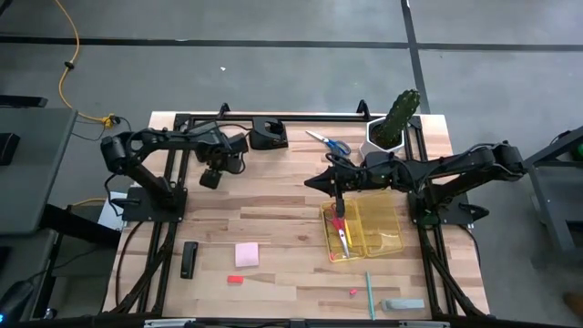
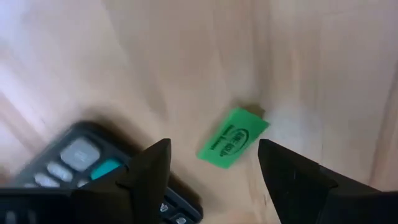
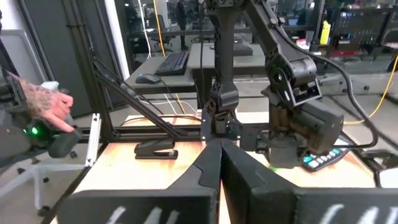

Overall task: Pack school essentials
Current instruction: Put the green eraser into the yellow box

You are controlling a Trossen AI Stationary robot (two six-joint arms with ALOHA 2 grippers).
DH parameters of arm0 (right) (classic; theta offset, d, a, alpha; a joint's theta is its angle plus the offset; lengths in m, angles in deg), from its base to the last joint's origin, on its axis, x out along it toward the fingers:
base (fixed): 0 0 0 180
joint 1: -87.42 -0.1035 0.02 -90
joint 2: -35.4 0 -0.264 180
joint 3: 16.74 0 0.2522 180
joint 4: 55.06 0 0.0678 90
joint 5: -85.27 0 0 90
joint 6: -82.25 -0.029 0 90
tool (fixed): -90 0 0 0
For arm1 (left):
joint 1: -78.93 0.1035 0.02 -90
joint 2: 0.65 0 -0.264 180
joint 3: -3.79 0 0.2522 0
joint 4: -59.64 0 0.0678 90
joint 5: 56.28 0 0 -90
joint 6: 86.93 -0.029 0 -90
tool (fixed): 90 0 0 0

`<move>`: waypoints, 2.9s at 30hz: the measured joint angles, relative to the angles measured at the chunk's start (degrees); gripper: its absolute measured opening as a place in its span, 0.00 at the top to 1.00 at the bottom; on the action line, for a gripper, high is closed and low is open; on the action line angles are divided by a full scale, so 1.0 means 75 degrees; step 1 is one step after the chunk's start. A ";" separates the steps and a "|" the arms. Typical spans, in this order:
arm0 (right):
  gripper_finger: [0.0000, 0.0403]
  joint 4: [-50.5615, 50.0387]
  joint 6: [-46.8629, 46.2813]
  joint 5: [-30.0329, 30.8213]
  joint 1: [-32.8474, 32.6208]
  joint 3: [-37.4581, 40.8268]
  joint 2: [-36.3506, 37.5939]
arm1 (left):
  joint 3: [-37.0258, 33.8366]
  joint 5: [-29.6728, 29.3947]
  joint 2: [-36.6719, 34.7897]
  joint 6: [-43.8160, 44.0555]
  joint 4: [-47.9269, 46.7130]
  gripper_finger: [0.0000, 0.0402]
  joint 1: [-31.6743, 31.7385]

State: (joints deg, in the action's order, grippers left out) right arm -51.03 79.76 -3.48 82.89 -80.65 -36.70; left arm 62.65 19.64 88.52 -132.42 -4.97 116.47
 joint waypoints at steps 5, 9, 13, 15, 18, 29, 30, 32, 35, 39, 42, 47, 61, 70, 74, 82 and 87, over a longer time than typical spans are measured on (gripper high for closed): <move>1.00 -0.0200 -0.0353 0.0000 0.0000 0.0000 0.0000 | -0.0003 -0.0056 0.0118 -0.1019 -0.0133 0.43 -0.0003; 1.00 -0.0303 -0.0354 0.0000 0.0000 0.0000 0.0000 | -0.0003 0.0022 0.0189 -0.1105 0.0109 0.43 0.0080; 1.00 -0.0306 -0.0354 0.0000 0.0000 0.0000 0.0000 | 0.0000 0.0090 0.0459 -0.1106 0.0127 0.43 0.0146; 1.00 -0.0308 -0.0354 0.0000 0.0000 0.0000 0.0000 | 0.0021 0.0016 0.0609 -0.1101 0.0054 0.43 0.0141; 1.00 -0.0310 -0.0354 0.0000 0.0000 0.0000 0.0000 | 0.0044 -0.0060 0.0781 -0.1100 -0.0011 0.43 0.0131; 1.00 -0.0312 -0.0354 0.0000 0.0000 0.0000 0.0000 | 0.0036 -0.0098 0.0902 -0.1270 0.0036 0.55 0.0136; 1.00 -0.0312 -0.0354 0.0000 0.0000 0.0000 0.0000 | 0.0033 -0.0108 0.0903 -0.1210 0.0028 0.59 0.0137; 1.00 -0.0314 -0.0354 0.0002 0.0001 0.0000 0.0000 | 0.0025 -0.0140 0.0908 -0.1039 0.0007 0.65 0.0108; 1.00 -0.0312 -0.0372 0.0003 0.0001 0.0000 0.0000 | 0.0000 -0.0185 0.0882 -0.0860 -0.0035 0.75 0.0035; 1.00 -0.0313 -0.0491 0.0001 0.0000 0.0000 0.0000 | -0.0009 -0.0150 0.0780 -0.0708 -0.0063 0.86 -0.0081; 1.00 -0.0314 -0.0474 0.0003 0.0000 0.0000 0.0000 | -0.0012 -0.0181 0.0686 -0.0599 -0.0082 0.90 -0.0177; 1.00 -0.0312 -0.0471 0.0000 0.0003 0.0000 0.0000 | 0.0003 0.0127 0.0282 -0.0176 -0.0270 0.89 -0.0210; 1.00 -0.0310 -0.0264 -0.0096 0.0000 0.0000 0.0000 | 0.1670 0.2296 -0.1482 0.2276 -0.0339 0.88 -0.0191; 1.00 -0.0309 -0.0133 -0.0097 0.0000 0.0000 0.0000 | 0.1958 0.3849 -0.3369 0.5134 0.1744 0.88 -0.0813; 1.00 -0.0309 -0.0140 -0.0096 0.0000 0.0000 0.0000 | 0.1855 0.3906 -0.4087 0.6137 0.3232 0.88 -0.1457; 1.00 -0.0299 -0.0145 -0.0096 0.0000 0.0000 0.0000 | 0.0384 0.3629 -0.4974 0.7807 0.6889 0.88 -0.2839; 1.00 -0.0271 -0.0191 -0.0096 0.0000 0.0000 0.0000 | -0.0090 0.2687 -0.4995 0.7847 0.7643 0.88 -0.3445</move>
State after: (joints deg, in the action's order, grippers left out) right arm -53.07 78.32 -4.20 82.89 -80.65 -36.70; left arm 61.98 39.79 51.06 -73.57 52.35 90.63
